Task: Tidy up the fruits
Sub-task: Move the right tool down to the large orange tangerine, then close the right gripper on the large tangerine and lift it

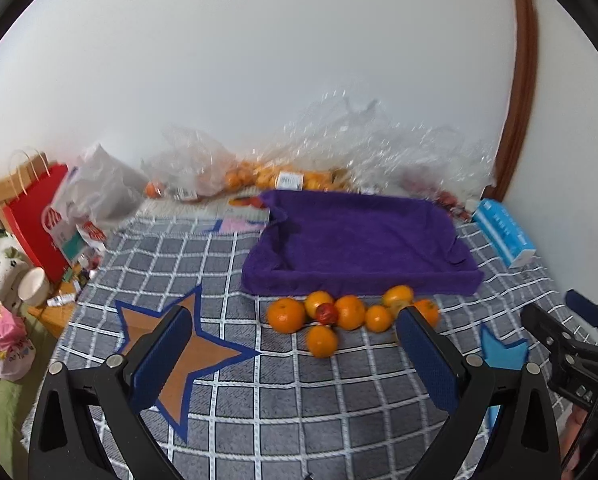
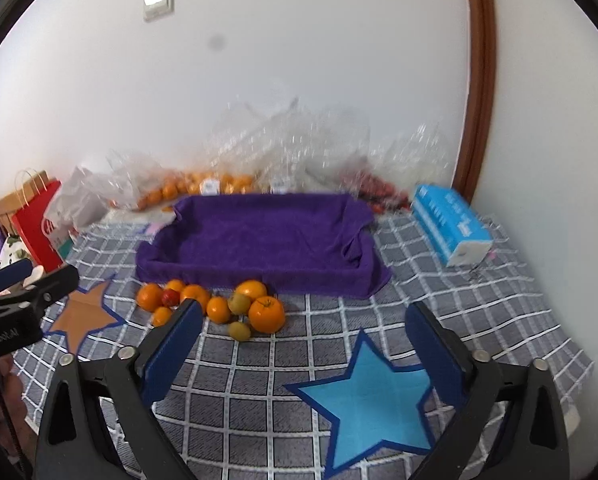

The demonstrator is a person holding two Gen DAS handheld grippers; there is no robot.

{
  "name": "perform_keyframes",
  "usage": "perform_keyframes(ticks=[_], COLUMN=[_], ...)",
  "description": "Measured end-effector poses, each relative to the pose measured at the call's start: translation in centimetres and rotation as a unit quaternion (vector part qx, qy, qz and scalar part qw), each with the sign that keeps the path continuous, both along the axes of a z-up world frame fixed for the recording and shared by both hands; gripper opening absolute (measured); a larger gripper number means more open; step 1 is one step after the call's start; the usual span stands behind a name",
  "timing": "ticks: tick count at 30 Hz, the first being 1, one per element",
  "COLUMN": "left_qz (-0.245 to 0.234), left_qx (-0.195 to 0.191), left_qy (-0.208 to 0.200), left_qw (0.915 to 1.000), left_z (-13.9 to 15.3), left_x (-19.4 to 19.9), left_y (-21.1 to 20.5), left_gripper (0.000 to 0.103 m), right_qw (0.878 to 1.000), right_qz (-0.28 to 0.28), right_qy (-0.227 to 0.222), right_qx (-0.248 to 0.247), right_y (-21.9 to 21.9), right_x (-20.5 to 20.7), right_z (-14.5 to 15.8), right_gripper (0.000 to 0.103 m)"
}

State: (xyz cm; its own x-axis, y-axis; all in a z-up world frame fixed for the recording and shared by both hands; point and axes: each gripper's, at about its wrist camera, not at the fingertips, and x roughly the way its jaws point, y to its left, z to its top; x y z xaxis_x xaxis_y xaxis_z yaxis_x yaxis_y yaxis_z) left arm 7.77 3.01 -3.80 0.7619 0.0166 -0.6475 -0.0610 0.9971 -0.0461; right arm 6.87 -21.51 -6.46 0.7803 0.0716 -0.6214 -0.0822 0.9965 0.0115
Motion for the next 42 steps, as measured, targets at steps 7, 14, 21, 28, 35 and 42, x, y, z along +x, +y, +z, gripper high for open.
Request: perform_keyframes(ticks=[7,14,21,28,35,42], left_qz=[0.012,0.022,0.03,0.01,0.006,-0.009], left_qx=[-0.013,-0.018,-0.045,-0.056,-0.047,-0.042], left_qy=[0.052,0.082,0.095,0.093,0.102,0.115], left_qw=[0.9985,0.9962,0.994,0.994,0.9937,0.9924], left_z=[-4.4,-7.7,-9.1,-9.3,-9.6,-10.3], left_x=[3.7,5.2,5.7,5.5,7.3,9.5], left_y=[2.7,4.5,5.6,5.2,4.2,3.4], left_gripper=[0.099,0.098,0.098,0.098,0.095,0.078], right_qw=[0.998,0.995,0.994,0.991,0.993,0.993], right_qz=[0.027,0.039,0.048,0.065,0.056,0.045], right_qy=[0.049,0.089,0.102,0.115,0.107,0.11], right_qx=[0.019,0.013,0.004,0.001,-0.011,0.002], right_y=[1.1,2.3,2.8,3.3,2.2,0.1], right_x=[4.3,7.3,8.8,10.2,9.2,8.5], right_z=[-4.7,-8.4,-10.0,-11.1,-10.7,-11.3], right_gripper=[0.074,0.064,0.055,0.053,0.043,0.043])
